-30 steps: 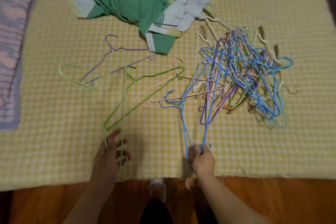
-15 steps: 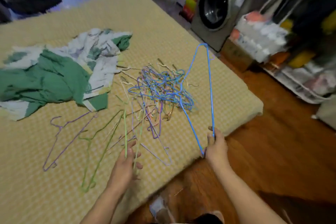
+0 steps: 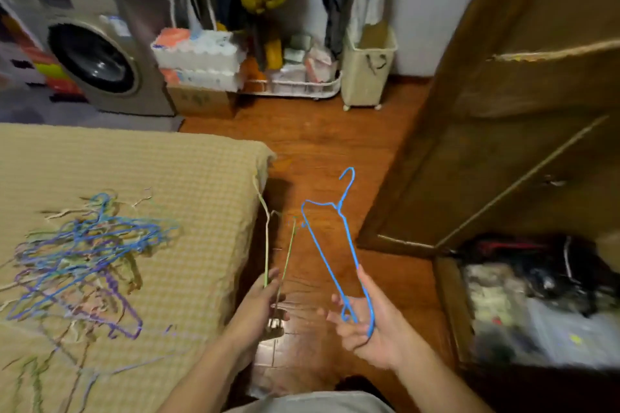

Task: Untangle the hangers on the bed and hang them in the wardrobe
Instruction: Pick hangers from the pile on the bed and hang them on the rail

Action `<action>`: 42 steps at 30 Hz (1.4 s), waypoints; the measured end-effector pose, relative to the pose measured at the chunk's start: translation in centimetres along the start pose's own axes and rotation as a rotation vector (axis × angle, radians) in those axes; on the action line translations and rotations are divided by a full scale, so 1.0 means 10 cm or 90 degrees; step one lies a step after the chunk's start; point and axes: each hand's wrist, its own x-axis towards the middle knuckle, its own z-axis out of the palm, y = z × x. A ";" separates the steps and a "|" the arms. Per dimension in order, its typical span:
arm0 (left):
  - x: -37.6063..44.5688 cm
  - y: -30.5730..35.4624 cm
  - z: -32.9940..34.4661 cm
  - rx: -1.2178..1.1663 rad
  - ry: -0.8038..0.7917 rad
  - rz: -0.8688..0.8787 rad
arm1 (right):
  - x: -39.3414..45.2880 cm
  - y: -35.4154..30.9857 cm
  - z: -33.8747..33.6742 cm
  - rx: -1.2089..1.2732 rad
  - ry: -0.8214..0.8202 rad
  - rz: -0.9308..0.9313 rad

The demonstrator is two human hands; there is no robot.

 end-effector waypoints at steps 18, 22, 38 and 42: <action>-0.36 0.38 4.09 0.347 -0.445 -0.035 | -2.44 -0.52 -1.95 0.086 0.595 -0.473; -0.36 0.76 4.66 0.352 -0.559 -0.009 | -2.70 -0.89 -1.90 0.058 0.671 -0.561; -1.00 2.51 6.68 0.418 -0.919 0.276 | -4.64 -2.63 -1.45 0.117 1.086 -0.825; -1.13 2.76 6.96 0.404 -0.926 0.337 | -5.16 -3.01 -1.32 0.192 1.090 -0.876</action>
